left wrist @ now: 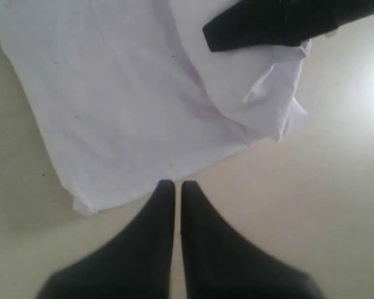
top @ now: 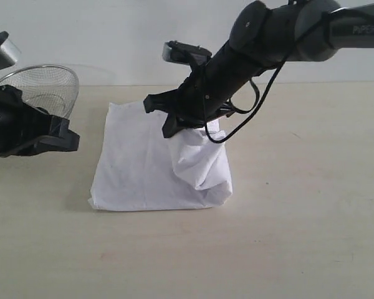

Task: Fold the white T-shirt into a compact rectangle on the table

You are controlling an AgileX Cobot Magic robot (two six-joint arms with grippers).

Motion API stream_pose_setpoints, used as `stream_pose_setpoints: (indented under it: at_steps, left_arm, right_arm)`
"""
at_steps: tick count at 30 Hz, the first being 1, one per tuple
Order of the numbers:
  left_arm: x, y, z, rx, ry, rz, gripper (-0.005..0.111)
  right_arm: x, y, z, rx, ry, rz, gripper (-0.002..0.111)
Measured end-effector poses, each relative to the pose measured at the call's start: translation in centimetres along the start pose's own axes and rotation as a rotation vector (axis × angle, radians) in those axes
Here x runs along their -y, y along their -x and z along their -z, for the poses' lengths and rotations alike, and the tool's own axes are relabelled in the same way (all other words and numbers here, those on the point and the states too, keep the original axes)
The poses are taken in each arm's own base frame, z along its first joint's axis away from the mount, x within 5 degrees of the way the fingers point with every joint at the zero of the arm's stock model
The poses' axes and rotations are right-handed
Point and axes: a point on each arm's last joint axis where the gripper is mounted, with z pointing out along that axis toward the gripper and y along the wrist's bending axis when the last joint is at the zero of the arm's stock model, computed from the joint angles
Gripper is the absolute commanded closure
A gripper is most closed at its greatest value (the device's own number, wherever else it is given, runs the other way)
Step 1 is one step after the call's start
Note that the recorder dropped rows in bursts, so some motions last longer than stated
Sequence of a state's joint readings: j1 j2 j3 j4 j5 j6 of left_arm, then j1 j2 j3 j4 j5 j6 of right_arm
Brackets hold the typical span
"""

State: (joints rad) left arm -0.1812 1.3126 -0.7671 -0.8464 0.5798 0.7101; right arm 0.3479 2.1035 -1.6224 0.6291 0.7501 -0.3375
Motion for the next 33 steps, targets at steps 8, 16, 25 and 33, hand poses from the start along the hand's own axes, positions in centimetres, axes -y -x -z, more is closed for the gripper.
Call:
stream_pose_setpoints:
  at_steps: [8, 16, 25, 33]
  left_arm:
    - [0.2, 0.1, 0.9, 0.017, 0.018, -0.004, 0.102]
    - [0.2, 0.0, 0.9, 0.015, 0.016, 0.004, 0.102]
    - [0.2, 0.0, 0.9, 0.013, 0.016, 0.002, 0.102]
    - [0.2, 0.0, 0.9, 0.013, 0.016, 0.002, 0.102]
  right_arm:
    - [-2.9, -0.4, -2.7, -0.023, 0.032, 0.048, 0.108]
    - [-4.9, 0.6, -3.8, -0.004, 0.071, 0.041, 0.108]
    - [-6.2, 0.3, -6.2, -0.001, 0.090, 0.019, 0.108]
    - [-6.2, 0.2, -7.1, 0.013, 0.102, -0.020, 0.060]
